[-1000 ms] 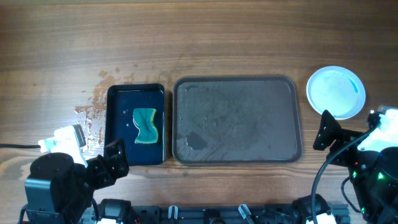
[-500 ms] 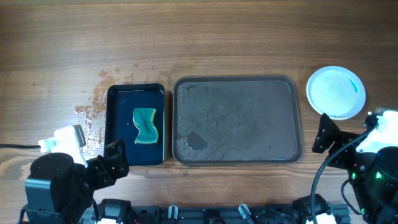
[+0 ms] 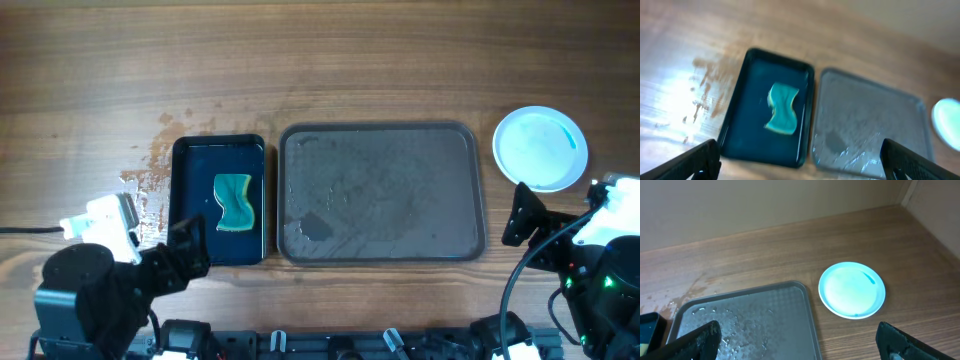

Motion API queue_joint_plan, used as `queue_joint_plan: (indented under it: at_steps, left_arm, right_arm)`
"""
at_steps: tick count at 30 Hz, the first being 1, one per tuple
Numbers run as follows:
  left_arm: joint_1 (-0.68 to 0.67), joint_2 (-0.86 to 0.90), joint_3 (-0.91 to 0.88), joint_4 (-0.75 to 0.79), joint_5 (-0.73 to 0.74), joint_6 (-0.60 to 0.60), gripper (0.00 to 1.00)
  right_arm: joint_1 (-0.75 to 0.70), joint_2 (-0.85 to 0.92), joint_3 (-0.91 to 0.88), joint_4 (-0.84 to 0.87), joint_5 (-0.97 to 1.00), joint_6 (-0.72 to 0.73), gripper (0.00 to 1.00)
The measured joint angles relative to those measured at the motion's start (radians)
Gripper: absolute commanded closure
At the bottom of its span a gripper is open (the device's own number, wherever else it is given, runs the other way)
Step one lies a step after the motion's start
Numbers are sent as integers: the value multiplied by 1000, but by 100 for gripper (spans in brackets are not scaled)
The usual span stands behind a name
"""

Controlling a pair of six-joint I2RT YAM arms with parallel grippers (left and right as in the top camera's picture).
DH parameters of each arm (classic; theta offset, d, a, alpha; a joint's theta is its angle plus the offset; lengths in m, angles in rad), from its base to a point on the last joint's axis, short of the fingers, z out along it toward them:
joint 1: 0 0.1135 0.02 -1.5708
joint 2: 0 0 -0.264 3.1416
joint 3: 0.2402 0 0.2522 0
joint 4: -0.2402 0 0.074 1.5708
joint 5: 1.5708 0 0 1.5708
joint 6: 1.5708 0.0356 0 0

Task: Clean dirty plates on tray and stack at the side

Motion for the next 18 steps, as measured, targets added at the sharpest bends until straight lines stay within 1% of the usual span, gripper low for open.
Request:
queue_joint_plan:
  at_steps: [5,7,9,11,12,13,15,18]
  left_arm:
    - [0,0,0,117,0,0,0]
    - [0,0,-4,192,0,0,0]
    - [0,-3,-37,364,4,0,0]
    - [0,-25,-125,542,16,0,0]
    - [0,-44,-167,603,23,1,0]
    - [0,-82,-239,694,31,0,0]
    - [0,-160,-361,802,42,0,0]
    - [0,-338,-608,989,57,0,0]
  right_arm:
    - [0,0,0,-1,0,0,0]
    - [0,0,0,0,0,0,0]
    - [0,0,0,-1,0,0,0]
    - [0,0,0,0,0,0,0]
    - [0,0,0,0,0,0,0]
    - [0,0,0,0,0,0,0]
    - [0,0,0,0,0,0,0]
    - [0,0,-1,0,0,0,0]
